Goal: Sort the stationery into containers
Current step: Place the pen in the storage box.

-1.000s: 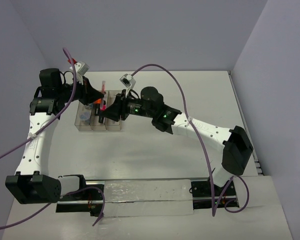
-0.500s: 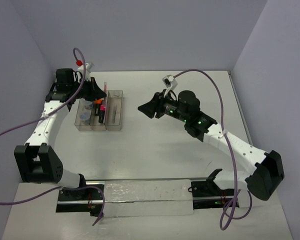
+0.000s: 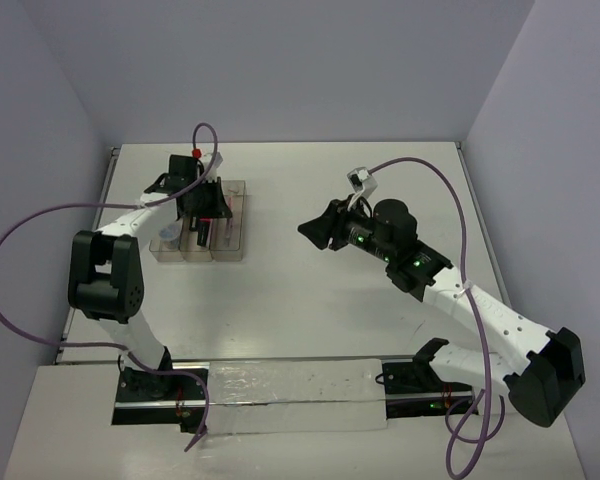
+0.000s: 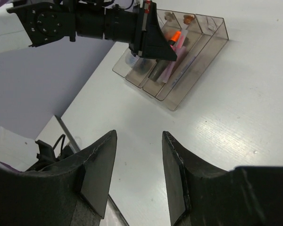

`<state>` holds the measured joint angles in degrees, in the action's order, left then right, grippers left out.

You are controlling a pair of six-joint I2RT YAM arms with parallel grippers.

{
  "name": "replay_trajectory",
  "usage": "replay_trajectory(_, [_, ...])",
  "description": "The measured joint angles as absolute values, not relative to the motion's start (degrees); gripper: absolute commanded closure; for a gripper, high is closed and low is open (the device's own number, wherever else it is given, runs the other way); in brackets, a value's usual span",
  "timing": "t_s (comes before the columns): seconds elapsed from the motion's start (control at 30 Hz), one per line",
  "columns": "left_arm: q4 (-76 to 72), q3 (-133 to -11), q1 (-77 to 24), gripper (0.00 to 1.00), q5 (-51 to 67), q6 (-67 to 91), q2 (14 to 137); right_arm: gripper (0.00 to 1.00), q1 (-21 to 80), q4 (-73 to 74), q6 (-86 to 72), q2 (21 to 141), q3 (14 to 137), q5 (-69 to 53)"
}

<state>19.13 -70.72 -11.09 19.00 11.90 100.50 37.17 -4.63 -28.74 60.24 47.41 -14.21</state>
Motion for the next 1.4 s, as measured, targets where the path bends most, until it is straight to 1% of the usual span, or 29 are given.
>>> replay_trajectory(0.33, [18.1,-73.6,-13.9,1.00,12.4,13.5,109.8,0.51,35.8,-3.7,-28.4,58.2,46.2,-13.9])
replay_trajectory(0.43, [19.3,-75.1,-13.9,0.96,11.1,13.9,111.7,0.51,35.2,-3.5,-28.3,57.8,45.6,-14.0])
replay_trajectory(0.6, [20.6,-79.2,-13.9,0.93,9.9,14.6,114.6,0.51,34.1,-3.3,-28.2,57.8,45.4,-14.2])
replay_trajectory(0.73, [21.6,-81.0,-13.9,0.93,9.1,14.8,116.3,0.51,33.9,-3.3,-28.1,57.8,45.4,-14.5])
replay_trajectory(0.87, [22.3,-83.2,-13.9,0.88,9.1,14.9,118.5,0.51,33.3,-3.3,-27.9,57.8,45.4,-14.7])
replay_trajectory(0.9, [22.6,-83.6,-13.9,0.84,9.1,14.9,118.8,0.51,33.1,-3.3,-27.9,57.8,45.4,-14.7])
replay_trajectory(0.97, [22.8,-83.9,-13.9,0.80,9.0,15.0,118.9,0.52,32.7,-3.3,-27.7,57.8,45.4,-14.7])
replay_trajectory(1.4, [23.9,-84.4,-13.9,0.77,8.7,15.5,119.0,0.52,31.7,-3.3,-27.5,57.8,45.3,-16.1])
